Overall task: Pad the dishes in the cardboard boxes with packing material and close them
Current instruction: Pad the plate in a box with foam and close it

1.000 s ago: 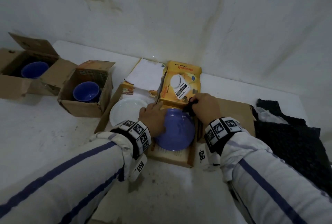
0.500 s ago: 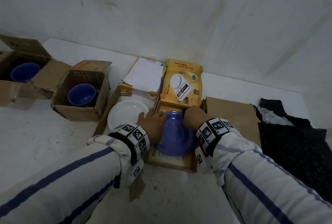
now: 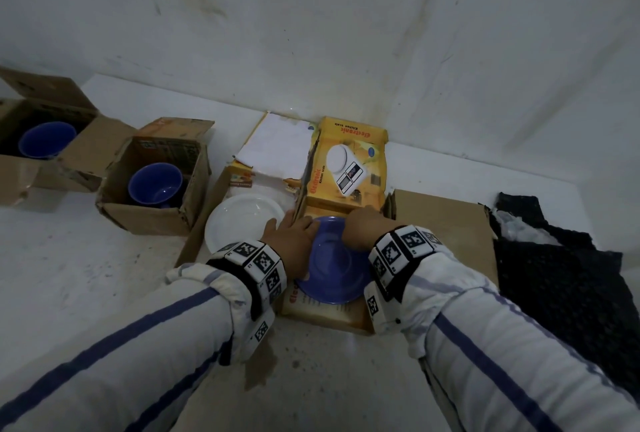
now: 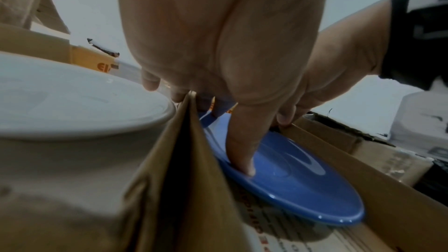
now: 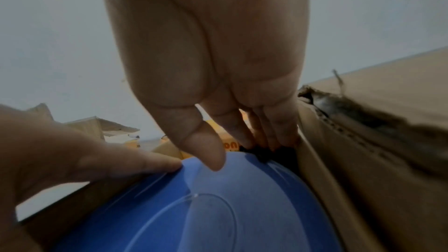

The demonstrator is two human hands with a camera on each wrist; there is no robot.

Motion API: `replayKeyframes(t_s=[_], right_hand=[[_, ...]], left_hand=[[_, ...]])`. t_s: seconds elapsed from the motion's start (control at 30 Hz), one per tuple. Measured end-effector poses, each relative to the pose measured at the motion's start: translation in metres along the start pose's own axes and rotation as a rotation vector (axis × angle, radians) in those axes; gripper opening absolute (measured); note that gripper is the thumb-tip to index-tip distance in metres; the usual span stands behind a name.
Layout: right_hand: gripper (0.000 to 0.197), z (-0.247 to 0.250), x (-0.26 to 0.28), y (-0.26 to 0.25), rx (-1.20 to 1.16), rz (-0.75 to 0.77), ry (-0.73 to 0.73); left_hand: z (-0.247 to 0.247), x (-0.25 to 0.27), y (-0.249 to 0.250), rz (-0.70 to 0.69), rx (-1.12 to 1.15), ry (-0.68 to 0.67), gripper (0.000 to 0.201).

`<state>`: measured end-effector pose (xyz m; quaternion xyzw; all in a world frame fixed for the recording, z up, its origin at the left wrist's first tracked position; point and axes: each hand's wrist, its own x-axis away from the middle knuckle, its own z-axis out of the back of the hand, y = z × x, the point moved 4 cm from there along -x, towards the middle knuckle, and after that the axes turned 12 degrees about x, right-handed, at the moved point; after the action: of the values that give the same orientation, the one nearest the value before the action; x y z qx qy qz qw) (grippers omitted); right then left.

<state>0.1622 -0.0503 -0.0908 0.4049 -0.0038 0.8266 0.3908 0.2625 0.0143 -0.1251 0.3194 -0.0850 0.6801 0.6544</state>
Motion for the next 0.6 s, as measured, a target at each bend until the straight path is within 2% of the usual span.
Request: replayKeyframes(t_s=[0.1,0.2,0.27,0.33,0.43,0.47,0.53,0.6], right_hand=[[0.028,-0.002,0.002,-0.001,-0.006,0.021,-0.026],[0.031,-0.001,0.008,0.005,-0.146,0.008,-0.019],[0.028,0.002,0.013,0.017,-0.339,-0.045,0.065],[0.028,0.005,0.022,0.036,-0.498,-0.112,0.212],[0.03,-0.003,0.045,0.07,-0.682,-0.248,0.437],[0.03,-0.009,0.053,0.082,-0.705,-0.287,0.497],[0.029,-0.026,0.067,0.105,-0.719,-0.364,0.551],[0.03,-0.049,0.08,0.128,-0.726,-0.465,0.537]], left_hand=[[0.0,0.0,0.001,0.001,-0.007,0.005,0.104],[0.002,0.003,0.001,0.015,-0.021,0.009,0.102],[0.005,0.006,0.005,0.021,-0.039,0.049,0.095],[0.012,0.007,0.017,-0.007,-0.006,0.156,0.077],[0.024,0.007,0.052,-0.15,0.129,0.336,0.054],[0.028,0.006,0.068,-0.211,0.204,0.359,0.05],[0.032,0.004,0.101,-0.304,0.33,0.331,0.044],[0.03,0.002,0.135,-0.345,0.416,0.27,0.044]])
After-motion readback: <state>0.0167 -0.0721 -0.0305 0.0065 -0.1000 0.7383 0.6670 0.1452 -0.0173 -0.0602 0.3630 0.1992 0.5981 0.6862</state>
